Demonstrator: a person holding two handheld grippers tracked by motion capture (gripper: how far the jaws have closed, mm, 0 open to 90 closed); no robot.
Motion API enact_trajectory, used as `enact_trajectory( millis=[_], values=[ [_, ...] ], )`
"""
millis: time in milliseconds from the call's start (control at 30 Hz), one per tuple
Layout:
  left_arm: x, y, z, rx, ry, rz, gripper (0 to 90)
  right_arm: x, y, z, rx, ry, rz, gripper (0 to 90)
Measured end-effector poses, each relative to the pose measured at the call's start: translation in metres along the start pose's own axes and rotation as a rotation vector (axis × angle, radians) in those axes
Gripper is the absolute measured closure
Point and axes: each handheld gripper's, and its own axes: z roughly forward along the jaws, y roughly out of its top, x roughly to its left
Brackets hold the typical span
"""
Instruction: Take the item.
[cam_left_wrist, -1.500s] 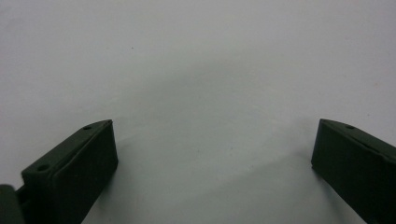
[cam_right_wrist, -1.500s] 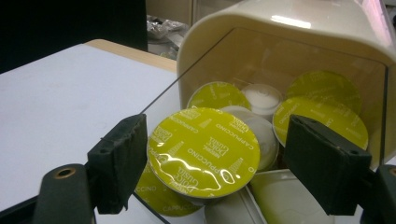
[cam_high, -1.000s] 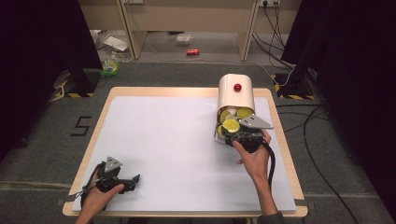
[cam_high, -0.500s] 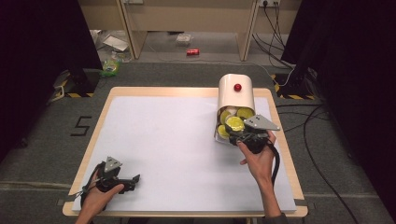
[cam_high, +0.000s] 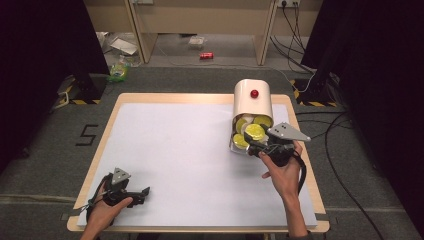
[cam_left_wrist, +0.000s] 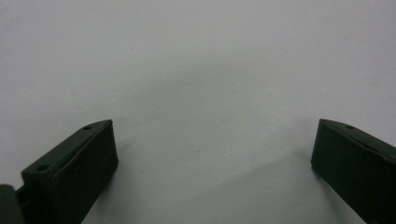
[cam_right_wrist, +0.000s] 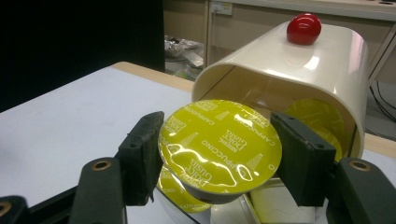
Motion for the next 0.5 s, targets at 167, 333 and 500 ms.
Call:
enact_trajectory(
  millis=[167, 333, 500],
  values=[
    [0.0, 0.0, 0.0, -0.001, -0.001, -0.001, 0.0, -0.001, 0.0, -0.004, 0.002, -0.008, -0.002, 38.1],
    [0.0, 0.0, 0.0, 0.0, -0.001, -0.001, 0.0, -0.003, 0.0, -0.011, -0.002, -0.011, -0.005, 38.1],
    [0.0, 0.0, 0.0, -0.002, -0.001, -0.002, 0.0, -0.008, 0.0, -0.02, -0.011, -0.026, 0.005, 38.1]
  ],
)
